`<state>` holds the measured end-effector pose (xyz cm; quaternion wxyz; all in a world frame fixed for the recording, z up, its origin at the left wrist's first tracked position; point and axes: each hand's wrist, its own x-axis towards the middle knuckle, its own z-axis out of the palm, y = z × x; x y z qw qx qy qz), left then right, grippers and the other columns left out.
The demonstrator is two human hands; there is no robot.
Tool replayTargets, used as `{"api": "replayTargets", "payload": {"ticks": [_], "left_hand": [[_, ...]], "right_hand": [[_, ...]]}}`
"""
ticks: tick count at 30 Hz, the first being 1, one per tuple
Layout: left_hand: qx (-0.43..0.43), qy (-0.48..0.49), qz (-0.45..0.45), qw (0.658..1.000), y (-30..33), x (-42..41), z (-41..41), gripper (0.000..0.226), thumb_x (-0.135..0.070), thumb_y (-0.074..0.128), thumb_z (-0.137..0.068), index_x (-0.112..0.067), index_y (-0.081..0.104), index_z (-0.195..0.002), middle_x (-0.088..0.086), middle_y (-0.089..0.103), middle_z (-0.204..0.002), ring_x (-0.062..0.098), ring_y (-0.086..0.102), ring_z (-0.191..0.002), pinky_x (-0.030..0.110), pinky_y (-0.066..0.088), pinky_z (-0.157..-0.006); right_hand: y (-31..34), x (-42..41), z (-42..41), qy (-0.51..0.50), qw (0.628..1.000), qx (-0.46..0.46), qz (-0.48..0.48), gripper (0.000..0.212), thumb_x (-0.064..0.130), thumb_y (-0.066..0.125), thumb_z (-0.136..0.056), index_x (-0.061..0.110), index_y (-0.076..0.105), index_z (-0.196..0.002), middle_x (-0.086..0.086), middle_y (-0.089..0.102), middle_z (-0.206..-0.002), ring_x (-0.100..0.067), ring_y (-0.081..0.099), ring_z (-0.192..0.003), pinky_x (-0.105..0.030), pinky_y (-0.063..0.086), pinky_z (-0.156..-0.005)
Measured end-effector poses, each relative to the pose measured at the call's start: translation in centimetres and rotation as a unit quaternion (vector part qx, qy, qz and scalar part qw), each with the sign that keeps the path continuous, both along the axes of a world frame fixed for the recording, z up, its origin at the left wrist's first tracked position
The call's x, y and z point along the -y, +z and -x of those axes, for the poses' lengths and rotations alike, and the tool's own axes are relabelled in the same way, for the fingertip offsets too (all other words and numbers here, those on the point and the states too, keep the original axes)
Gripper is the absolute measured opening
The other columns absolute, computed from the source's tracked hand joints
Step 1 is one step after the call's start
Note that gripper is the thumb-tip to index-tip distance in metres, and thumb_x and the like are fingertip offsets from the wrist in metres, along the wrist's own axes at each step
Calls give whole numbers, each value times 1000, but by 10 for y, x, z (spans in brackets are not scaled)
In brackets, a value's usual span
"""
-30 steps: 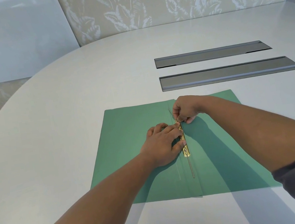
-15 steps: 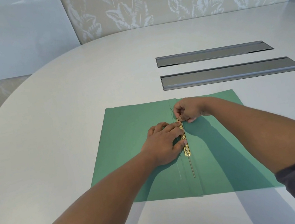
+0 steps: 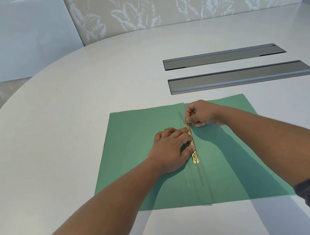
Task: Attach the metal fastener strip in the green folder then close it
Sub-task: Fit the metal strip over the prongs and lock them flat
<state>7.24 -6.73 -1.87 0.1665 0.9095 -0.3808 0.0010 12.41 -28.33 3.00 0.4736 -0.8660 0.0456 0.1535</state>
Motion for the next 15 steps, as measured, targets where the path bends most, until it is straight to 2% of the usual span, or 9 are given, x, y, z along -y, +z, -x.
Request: {"api": "replayTargets", "payload": {"ticks": [2, 4, 5, 7, 11, 15], "left_hand": [[2, -1, 0, 1000, 0, 0, 0, 47, -61, 36, -98, -37, 54, -133, -13, 40, -157, 23, 30, -140, 48, 21, -112], [5, 1, 1, 1000, 0, 0, 0, 46, -61, 36, -97, -36, 54, -131, -13, 41, -156, 23, 31, -139, 48, 22, -112], [6, 2, 2, 1000, -1, 0, 0, 46, -61, 36, -97, -36, 55, -131, -13, 42, -156, 23, 31, -139, 48, 22, -112], [8, 3, 2, 1000, -2, 0, 0, 45, -61, 36, -97, -37, 54, -131, -13, 43, -155, 23, 32, -139, 49, 22, -112], [12, 3, 4, 1000, -4, 1, -1, 43, -61, 37, -97, -38, 54, -129, -14, 43, -155, 23, 33, -138, 49, 23, -112], [13, 3, 7, 1000, -4, 1, -1, 43, -61, 37, -98, -37, 55, -129, -14, 43, -155, 23, 33, -138, 49, 23, -112]], "right_hand": [[-4, -5, -2, -54, 998, 2, -12, 14, 7, 69, -92, 8, 60, -83, -9, 63, -72, -11, 58, -55, -22, 56, -54], [-7, -13, -5, -68, 997, 16, 26, 25, 21, 78, -87, 12, 56, -78, -4, 60, -62, -12, 53, -47, -24, 51, -49], [-7, -17, -6, -64, 996, 22, 57, 28, 24, 82, -83, 13, 56, -77, -3, 59, -60, -14, 52, -48, -26, 50, -52], [-7, -21, -7, -61, 995, 19, 81, 28, 20, 84, -80, 13, 56, -76, -7, 57, -62, -19, 51, -51, -32, 48, -56], [-4, -20, -8, -69, 997, -4, 46, 28, 3, 75, -86, 12, 53, -71, -10, 49, -59, -17, 43, -39, -26, 36, -43], [-4, -20, -7, -98, 995, -6, 31, 20, -4, 69, -85, 9, 56, -76, -16, 52, -71, -22, 52, -53, -35, 50, -59]]}}
